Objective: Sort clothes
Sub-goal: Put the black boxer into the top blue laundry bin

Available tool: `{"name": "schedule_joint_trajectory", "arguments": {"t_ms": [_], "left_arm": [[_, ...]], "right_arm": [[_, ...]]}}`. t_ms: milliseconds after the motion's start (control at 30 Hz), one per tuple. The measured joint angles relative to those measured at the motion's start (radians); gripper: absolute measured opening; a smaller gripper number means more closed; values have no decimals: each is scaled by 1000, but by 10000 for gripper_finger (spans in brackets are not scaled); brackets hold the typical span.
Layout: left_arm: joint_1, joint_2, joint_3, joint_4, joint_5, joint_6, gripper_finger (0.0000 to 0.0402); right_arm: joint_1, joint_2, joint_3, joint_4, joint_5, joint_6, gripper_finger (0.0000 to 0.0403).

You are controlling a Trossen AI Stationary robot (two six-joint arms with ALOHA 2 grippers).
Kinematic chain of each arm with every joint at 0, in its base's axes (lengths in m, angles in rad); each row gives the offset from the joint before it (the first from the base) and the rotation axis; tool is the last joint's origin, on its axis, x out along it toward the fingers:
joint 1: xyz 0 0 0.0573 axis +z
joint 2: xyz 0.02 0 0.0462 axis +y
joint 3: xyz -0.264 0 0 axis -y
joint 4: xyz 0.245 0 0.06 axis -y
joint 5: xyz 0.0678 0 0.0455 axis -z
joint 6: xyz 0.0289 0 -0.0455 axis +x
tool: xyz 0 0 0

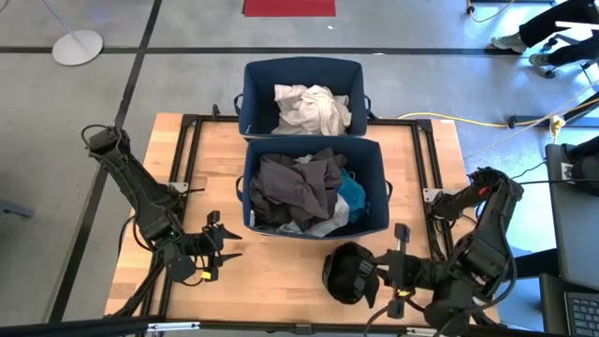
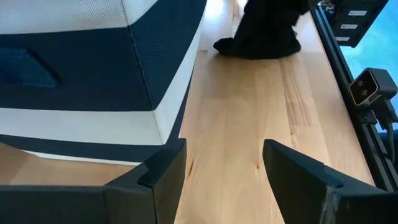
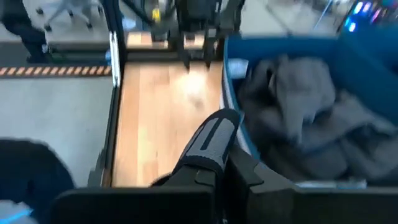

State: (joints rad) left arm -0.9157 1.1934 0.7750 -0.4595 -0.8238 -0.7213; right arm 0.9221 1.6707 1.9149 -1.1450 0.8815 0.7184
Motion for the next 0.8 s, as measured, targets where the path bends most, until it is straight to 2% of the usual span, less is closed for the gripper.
{"name": "schedule_joint_trajectory", "arguments": {"t_ms": [100, 267, 400, 667, 800], "left_arm": [[0, 0, 0, 0, -2, 14, 202], [0, 0, 0, 0, -8, 22, 202], [0, 0, 0, 0, -8, 23, 202], [-1, -17, 0, -1, 19, 38, 202], [-1, -77, 0, -7, 34, 74, 202]], "right_arm": [[-32, 0, 21, 91, 27, -137, 10], [-102, 0, 37, 295, 8, -409, 11], [-171, 0, 37, 459, -92, -615, 11], [-337, 0, 37, 658, -258, -873, 12], [-430, 0, 37, 719, -444, -976, 12]]}}
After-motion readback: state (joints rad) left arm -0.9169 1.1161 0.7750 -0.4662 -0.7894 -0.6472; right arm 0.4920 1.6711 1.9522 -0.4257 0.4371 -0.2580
